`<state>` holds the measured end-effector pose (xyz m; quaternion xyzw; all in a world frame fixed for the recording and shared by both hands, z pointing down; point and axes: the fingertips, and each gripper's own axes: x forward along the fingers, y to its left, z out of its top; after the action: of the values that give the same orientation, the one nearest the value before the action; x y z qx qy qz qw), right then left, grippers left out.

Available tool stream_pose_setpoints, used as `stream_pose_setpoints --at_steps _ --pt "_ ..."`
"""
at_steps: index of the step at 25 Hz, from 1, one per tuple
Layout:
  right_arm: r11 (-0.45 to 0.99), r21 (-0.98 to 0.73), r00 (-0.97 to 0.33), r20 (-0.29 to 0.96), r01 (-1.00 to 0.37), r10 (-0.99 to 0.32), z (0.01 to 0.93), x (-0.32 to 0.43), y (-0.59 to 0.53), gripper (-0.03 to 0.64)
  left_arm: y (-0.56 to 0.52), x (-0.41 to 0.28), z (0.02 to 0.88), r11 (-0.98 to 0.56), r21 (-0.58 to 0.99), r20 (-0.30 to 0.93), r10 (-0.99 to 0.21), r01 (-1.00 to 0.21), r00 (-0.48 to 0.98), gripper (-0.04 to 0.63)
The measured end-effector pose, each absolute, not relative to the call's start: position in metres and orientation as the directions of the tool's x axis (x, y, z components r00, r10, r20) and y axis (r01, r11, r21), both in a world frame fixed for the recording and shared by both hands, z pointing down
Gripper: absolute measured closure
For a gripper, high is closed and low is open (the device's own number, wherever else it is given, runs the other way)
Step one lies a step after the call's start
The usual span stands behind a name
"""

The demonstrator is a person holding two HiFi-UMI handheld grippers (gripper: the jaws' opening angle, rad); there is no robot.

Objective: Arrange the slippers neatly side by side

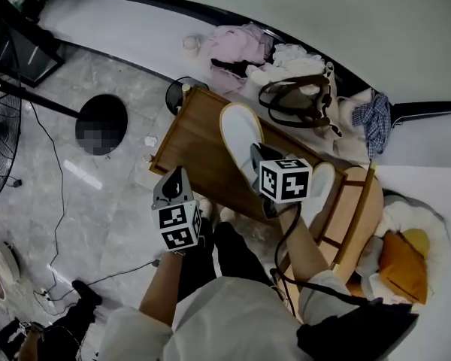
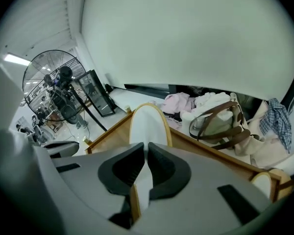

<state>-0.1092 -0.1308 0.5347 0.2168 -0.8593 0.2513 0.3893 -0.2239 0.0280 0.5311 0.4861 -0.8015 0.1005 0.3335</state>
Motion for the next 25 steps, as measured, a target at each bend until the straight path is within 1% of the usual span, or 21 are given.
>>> stream_pose_setpoints --at_steps 13,25 --pt "0.632 -0.242 -0.541 0.772 -0.736 -0.335 0.521 -0.030 -0.146 0.571 -0.013 -0.179 0.522 0.320 0.159 0.616 -0.771 -0.934 -0.160 0.591" --pt "0.457 -0.284 -0.487 0.765 -0.843 -0.422 0.520 0.031 -0.153 0.570 -0.055 -0.121 0.514 0.121 0.156 0.610 -0.793 -0.980 -0.001 0.591"
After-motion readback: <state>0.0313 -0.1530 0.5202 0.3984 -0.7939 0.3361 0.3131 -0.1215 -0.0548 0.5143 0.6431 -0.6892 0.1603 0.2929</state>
